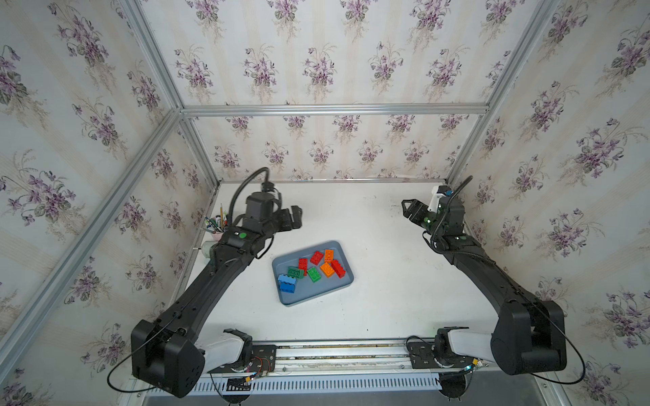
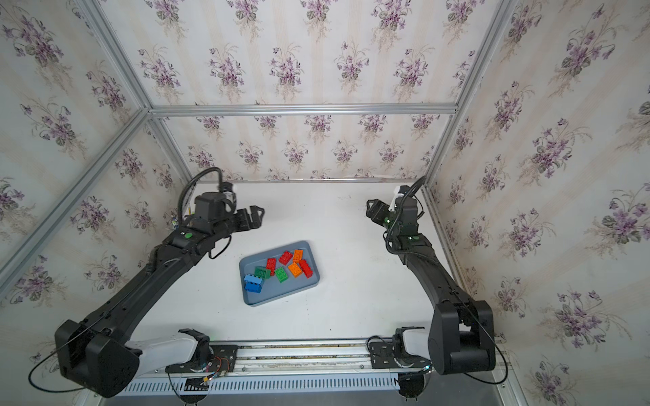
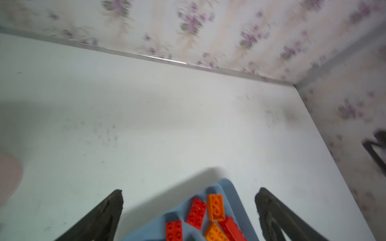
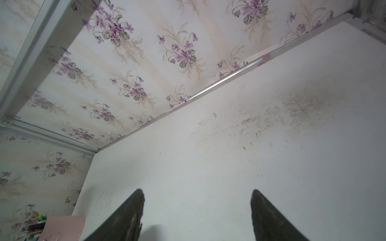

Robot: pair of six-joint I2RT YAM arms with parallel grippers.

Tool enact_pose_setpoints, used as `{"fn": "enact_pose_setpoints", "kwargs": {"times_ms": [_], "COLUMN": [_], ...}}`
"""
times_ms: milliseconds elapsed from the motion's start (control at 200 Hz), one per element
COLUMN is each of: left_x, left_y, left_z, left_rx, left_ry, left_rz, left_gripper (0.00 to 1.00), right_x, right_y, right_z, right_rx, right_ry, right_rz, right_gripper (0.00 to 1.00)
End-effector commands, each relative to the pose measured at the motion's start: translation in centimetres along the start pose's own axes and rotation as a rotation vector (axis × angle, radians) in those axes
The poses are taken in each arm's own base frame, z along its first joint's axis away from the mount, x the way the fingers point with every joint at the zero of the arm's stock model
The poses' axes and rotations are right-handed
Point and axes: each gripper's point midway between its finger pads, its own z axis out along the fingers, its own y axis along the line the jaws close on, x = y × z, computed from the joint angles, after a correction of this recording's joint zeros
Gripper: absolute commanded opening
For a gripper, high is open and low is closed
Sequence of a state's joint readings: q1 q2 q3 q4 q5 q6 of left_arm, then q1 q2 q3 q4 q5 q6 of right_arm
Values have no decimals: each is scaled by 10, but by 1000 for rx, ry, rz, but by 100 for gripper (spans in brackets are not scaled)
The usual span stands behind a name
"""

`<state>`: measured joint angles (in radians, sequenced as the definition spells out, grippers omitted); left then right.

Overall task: Assemble a rectangle with lego
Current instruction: Adjust the lego brick at the center of the board.

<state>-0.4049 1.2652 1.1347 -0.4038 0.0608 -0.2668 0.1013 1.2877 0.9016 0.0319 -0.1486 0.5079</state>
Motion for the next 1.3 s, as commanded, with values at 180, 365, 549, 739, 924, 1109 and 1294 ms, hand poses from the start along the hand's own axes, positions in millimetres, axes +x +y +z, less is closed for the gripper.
{"fn": "enact_pose_setpoints", "kwargs": {"times_ms": [180, 365, 549, 739, 924, 1109, 1294], "left_x": [139, 174, 186, 204, 209, 211, 213], "left_y": [-72, -84, -95, -91, -89, -83, -86], "left_z": [17, 37, 53, 74, 89, 101, 107], "left_rx": [-11, 6, 64, 41, 24, -18, -10], "left_ry": [510, 641, 710, 813, 809, 803, 788], "left_rz": [677, 786, 826, 866, 860, 876, 866], "left_gripper": [100, 100, 99, 99, 96, 88, 85], "right_x": [43, 51, 59, 62, 64, 65, 68], "right_y": [-50, -52, -49, -47, -47, -46, -43], "right_z": [-25, -17, -16, -16, -17, -16, -13], "right_rx": [273, 283, 258, 239, 237, 227, 208], "right_ry": [182, 252, 276, 278, 282, 283, 293], "right_rz": [6, 19, 30, 36, 36, 45, 63], "right_gripper": [81, 80, 80, 79, 79, 79, 79]}}
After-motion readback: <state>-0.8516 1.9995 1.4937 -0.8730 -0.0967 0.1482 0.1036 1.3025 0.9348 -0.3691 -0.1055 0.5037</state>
